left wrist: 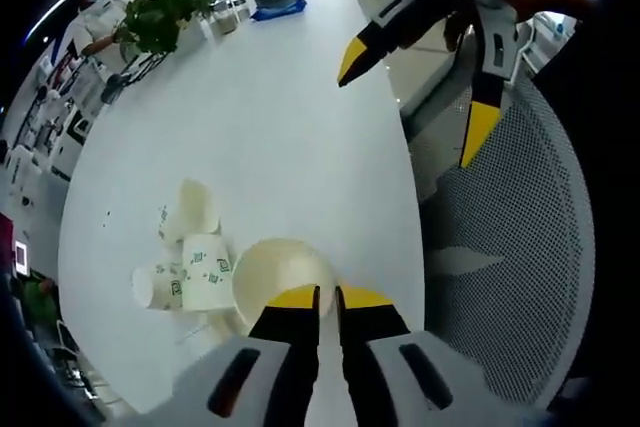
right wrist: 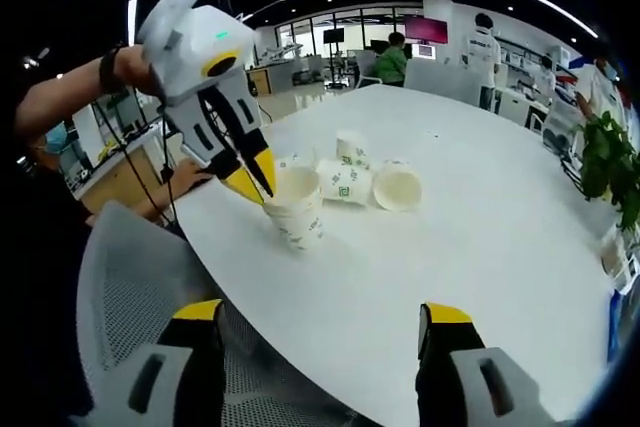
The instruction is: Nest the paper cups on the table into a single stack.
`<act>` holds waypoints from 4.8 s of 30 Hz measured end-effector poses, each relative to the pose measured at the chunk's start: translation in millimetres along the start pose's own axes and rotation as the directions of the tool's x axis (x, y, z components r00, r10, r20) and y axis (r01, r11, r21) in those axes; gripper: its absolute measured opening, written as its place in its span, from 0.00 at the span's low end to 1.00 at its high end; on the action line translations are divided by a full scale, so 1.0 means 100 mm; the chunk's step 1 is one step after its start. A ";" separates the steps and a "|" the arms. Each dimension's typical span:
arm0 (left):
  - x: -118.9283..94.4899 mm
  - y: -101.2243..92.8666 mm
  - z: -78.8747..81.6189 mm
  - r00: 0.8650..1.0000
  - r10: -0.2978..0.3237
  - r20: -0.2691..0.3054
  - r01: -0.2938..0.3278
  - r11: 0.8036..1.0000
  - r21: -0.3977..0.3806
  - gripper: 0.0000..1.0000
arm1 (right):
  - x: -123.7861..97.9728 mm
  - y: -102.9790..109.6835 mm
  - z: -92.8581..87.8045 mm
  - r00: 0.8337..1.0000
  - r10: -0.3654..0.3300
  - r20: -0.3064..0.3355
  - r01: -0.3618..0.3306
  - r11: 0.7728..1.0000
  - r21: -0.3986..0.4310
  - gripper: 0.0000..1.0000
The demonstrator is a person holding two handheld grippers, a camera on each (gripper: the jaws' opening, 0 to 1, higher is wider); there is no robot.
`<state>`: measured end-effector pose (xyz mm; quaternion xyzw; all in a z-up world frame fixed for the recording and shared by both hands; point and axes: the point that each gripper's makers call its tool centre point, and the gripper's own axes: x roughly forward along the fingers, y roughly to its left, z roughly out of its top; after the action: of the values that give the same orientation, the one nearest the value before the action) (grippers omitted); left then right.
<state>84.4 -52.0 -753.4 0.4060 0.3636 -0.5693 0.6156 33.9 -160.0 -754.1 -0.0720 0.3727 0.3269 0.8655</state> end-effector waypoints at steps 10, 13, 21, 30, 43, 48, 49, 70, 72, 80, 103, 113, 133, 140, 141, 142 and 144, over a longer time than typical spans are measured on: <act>-0.14 0.08 0.07 0.996 0.025 0.087 -0.018 0.997 -0.072 0.16 | 0.02 -0.02 0.02 1.000 -0.002 -0.004 0.002 1.000 0.000 0.79; -0.23 0.10 0.10 0.989 0.044 0.139 -0.027 0.992 -0.121 0.19 | 0.04 -0.02 0.05 1.000 0.002 0.001 -0.002 1.000 0.005 0.79; -0.41 0.22 0.00 0.960 0.157 0.232 -0.099 0.965 -0.243 0.30 | 0.08 -0.02 0.15 0.999 0.031 0.035 -0.033 0.998 0.057 0.78; -0.61 0.37 -0.20 0.885 0.319 0.338 -0.120 0.860 -0.496 0.43 | 0.08 -0.04 0.28 0.997 0.037 0.063 -0.043 0.995 0.092 0.76; -0.72 0.36 -0.44 0.840 0.433 0.328 -0.172 0.785 -0.595 0.54 | 0.16 -0.18 0.40 0.993 0.045 0.107 -0.064 0.982 0.177 0.70; -0.70 0.31 -0.50 0.831 0.455 0.320 -0.180 0.764 -0.619 0.55 | 0.15 -0.26 0.44 0.993 0.045 0.109 -0.065 0.979 0.193 0.70; -0.69 0.31 -0.53 0.828 0.463 0.317 -0.181 0.755 -0.630 0.55 | 0.16 -0.28 0.47 0.992 0.046 0.118 -0.070 0.976 0.206 0.70; -0.54 0.06 -0.75 0.821 0.516 0.242 -0.229 0.688 -0.688 0.55 | 0.52 -0.52 0.70 0.985 0.089 0.147 -0.128 0.953 0.275 0.68; -0.51 0.05 -0.77 0.820 0.522 0.236 -0.239 0.685 -0.688 0.55 | 0.55 -0.53 0.74 0.984 0.093 0.149 -0.132 0.951 0.279 0.68; -0.47 -0.01 -0.75 0.813 0.534 0.230 -0.248 0.676 -0.693 0.57 | 0.71 -0.55 0.85 0.982 0.108 0.154 -0.150 0.946 0.288 0.68; -0.35 -0.14 -0.82 0.816 0.536 0.217 -0.215 0.630 -0.746 0.54 | 0.99 -0.64 0.96 0.979 0.128 0.156 -0.175 0.926 0.334 0.66; -0.33 -0.15 -0.83 0.814 0.539 0.217 -0.209 0.620 -0.756 0.54 | 1.13 -0.69 1.00 0.975 0.122 0.187 -0.189 0.898 0.398 0.61; -0.22 -0.19 -0.79 0.827 0.515 0.224 -0.177 0.617 -0.767 0.53 | 1.60 -0.84 1.30 0.962 0.048 0.267 -0.204 0.779 0.594 0.57; -0.17 -0.20 -0.78 0.833 0.503 0.228 -0.157 0.612 -0.775 0.53 | 1.75 -0.95 1.33 0.960 0.011 0.280 -0.201 0.726 0.658 0.55; -0.16 -0.22 -0.77 0.838 0.495 0.229 -0.155 0.618 -0.771 0.53 | 1.77 -0.98 1.35 0.957 0.003 0.291 -0.207 0.710 0.673 0.55; -0.14 -0.23 -0.77 0.841 0.491 0.228 -0.154 0.621 -0.768 0.53 | 1.79 -1.01 1.36 0.956 -0.002 0.294 -0.208 0.702 0.682 0.55; -0.12 -0.24 -0.76 0.845 0.482 0.229 -0.151 0.627 -0.764 0.53 | 1.85 -1.07 1.35 0.957 -0.017 0.291 -0.202 0.683 0.702 0.54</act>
<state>60.6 21.9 -775.4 0.0599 0.3386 -0.3314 0.8786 275.4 -98.7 -798.7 0.3409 0.3511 0.2032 0.8481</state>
